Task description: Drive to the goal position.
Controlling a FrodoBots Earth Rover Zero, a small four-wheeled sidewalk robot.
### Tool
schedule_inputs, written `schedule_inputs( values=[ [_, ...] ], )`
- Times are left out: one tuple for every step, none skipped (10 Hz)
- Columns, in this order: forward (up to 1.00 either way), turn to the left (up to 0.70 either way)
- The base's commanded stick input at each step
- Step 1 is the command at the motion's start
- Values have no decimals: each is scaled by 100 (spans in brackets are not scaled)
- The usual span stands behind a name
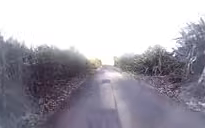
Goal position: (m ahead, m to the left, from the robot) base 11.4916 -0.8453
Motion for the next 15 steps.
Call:
schedule_inputs(
  values=[
    [85,-34],
    [85,0],
    [85,0],
    [85,0],
    [85,0],
    [85,0],
    [85,0],
    [85,0],
    [85,0],
    [85,0],
    [85,0],
    [85,0],
    [85,0],
    [85,0],
    [85,0]
  ],
)
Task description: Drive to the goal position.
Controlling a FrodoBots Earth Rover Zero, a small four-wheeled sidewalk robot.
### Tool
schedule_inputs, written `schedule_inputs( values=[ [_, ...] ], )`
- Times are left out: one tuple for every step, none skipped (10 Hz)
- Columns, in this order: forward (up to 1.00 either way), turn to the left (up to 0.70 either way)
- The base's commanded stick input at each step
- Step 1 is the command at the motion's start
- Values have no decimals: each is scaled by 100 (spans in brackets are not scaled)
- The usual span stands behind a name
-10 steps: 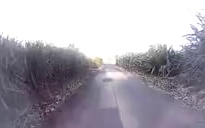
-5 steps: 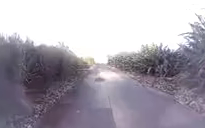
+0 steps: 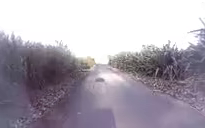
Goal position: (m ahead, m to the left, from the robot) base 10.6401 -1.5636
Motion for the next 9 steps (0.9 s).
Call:
schedule_inputs(
  values=[
    [85,0],
    [85,0],
    [85,0],
    [85,0],
    [85,0],
    [85,0],
    [85,0],
    [85,0],
    [85,0]
  ],
)
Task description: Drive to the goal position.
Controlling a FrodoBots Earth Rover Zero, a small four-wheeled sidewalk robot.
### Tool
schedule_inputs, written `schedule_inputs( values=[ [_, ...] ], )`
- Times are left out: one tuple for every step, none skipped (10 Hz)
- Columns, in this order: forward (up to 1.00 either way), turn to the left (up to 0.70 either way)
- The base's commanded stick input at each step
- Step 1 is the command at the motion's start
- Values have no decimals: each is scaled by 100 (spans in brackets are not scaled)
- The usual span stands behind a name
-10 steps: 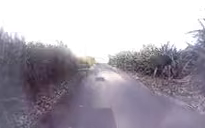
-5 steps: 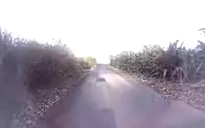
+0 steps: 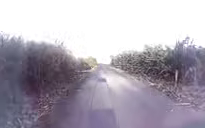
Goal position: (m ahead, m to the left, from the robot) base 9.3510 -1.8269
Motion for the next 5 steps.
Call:
schedule_inputs(
  values=[
    [85,0],
    [85,0],
    [85,0],
    [85,0],
    [85,0]
  ],
)
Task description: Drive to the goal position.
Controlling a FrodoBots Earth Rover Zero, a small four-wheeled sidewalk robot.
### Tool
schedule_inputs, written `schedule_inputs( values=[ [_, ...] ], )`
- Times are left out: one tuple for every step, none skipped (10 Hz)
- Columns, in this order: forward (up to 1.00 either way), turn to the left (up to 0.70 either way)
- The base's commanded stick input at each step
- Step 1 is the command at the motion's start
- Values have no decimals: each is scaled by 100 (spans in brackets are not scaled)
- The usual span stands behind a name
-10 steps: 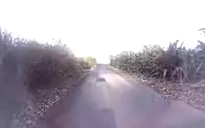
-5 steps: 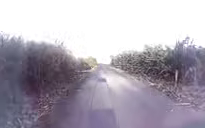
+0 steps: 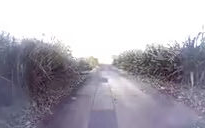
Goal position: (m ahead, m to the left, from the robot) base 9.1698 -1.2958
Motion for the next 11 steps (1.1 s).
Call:
schedule_inputs(
  values=[
    [85,0],
    [85,0],
    [85,0],
    [85,0],
    [85,0],
    [85,0],
    [85,-34],
    [85,-34],
    [85,-34],
    [85,-34],
    [85,-34]
  ],
)
